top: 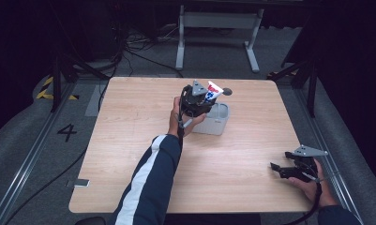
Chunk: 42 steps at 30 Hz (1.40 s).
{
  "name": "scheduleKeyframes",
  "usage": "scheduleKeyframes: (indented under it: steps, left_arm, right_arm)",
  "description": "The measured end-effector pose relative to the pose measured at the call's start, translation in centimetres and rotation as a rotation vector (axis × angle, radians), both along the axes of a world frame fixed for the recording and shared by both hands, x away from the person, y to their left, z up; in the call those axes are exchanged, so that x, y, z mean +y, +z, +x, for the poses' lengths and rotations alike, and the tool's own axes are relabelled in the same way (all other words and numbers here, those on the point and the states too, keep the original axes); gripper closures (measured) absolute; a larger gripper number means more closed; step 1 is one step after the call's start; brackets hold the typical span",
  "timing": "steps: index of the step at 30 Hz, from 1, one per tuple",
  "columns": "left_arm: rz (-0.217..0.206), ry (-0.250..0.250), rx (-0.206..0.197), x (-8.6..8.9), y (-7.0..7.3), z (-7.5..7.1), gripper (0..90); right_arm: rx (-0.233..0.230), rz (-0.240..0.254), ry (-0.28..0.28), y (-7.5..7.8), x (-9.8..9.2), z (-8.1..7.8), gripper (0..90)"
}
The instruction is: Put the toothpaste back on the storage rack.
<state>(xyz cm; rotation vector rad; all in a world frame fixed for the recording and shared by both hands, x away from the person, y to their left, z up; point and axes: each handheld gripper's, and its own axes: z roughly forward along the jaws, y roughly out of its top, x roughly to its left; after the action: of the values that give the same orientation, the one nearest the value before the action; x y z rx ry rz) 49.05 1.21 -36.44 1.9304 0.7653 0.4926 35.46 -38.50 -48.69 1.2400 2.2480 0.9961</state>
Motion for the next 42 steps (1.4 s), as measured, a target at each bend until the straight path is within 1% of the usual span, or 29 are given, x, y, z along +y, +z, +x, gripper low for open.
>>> scheduleKeyframes:
  steps: [3,4,5,7,9,10,11,12,14,16,17,18,19,23,28,34,37,40,42]
  left_arm:
    - [0.002,0.003,0.007,0.0,0.0,-0.1,64.4]
    - [0.013,-0.001,0.007,0.0,0.0,-0.1,64.4]
    - [0.013,-0.001,0.003,0.0,0.0,-0.1,64.3]
    - [0.022,0.003,0.016,0.0,0.0,-0.2,64.2]
    - [0.035,0.003,0.013,-0.1,-0.1,-0.2,64.2]
    - [0.049,0.001,0.014,0.0,-0.2,-0.2,64.2]
    - [0.050,0.003,0.022,-0.1,-0.2,-0.3,64.2]
    - [0.064,0.002,0.021,-0.1,-0.3,-0.3,64.2]
    - [0.056,0.003,0.023,-0.2,-0.5,-0.3,64.2]
    - [0.070,0.000,0.020,-0.1,-0.5,-0.3,64.2]
    - [0.076,0.004,0.033,-0.1,-0.6,-0.3,64.1]
    - [0.076,0.004,0.033,-0.1,-0.6,-0.3,64.1]
    - [0.099,0.001,0.027,-0.1,-0.6,-0.3,64.1]
    - [0.104,0.003,0.037,0.1,-0.7,-0.3,64.0]
    - [0.129,-0.001,0.041,0.1,-0.9,-0.4,63.9]
    - [0.132,0.000,0.052,0.1,-1.2,-0.5,63.6]
    - [0.146,-0.003,0.055,0.0,-1.4,-0.5,63.5]
    - [0.152,-0.005,0.053,-0.1,-1.4,-0.5,63.3]
    - [0.154,-0.005,0.059,-0.2,-1.4,-0.5,63.2]
  right_arm:
    - [0.000,0.000,0.000,0.0,0.0,0.0,15.2]
    - [0.001,0.001,0.000,0.0,0.0,0.0,15.2]
    - [0.000,0.000,0.000,0.0,0.0,0.0,15.2]
    - [0.000,0.000,0.000,0.0,0.0,0.0,15.1]
    - [0.001,0.000,0.000,0.0,0.0,0.0,15.0]
    - [0.001,0.000,-0.001,0.0,0.0,0.0,14.9]
    - [0.001,0.000,-0.001,0.0,0.0,0.0,15.0]
    - [0.001,0.000,-0.002,0.0,0.0,0.0,14.9]
    - [0.002,0.001,-0.002,0.0,0.0,0.0,14.9]
    - [0.003,0.001,-0.002,0.0,0.0,0.0,14.9]
    - [0.003,0.001,-0.002,0.0,0.0,0.0,14.9]
    - [0.003,0.001,-0.002,0.0,0.0,0.0,14.9]
    - [0.003,0.001,-0.002,0.0,0.0,0.0,14.9]
    - [0.003,0.001,-0.002,0.0,0.0,0.0,14.9]
    - [0.003,0.001,-0.002,0.0,0.0,0.0,14.9]
    - [0.003,0.001,-0.002,0.0,0.0,0.0,14.9]
    - [0.003,0.001,-0.002,0.0,0.0,0.0,14.9]
    - [0.002,0.002,-0.003,0.0,0.0,0.0,14.9]
    - [0.003,0.001,-0.002,0.0,0.0,0.0,14.9]
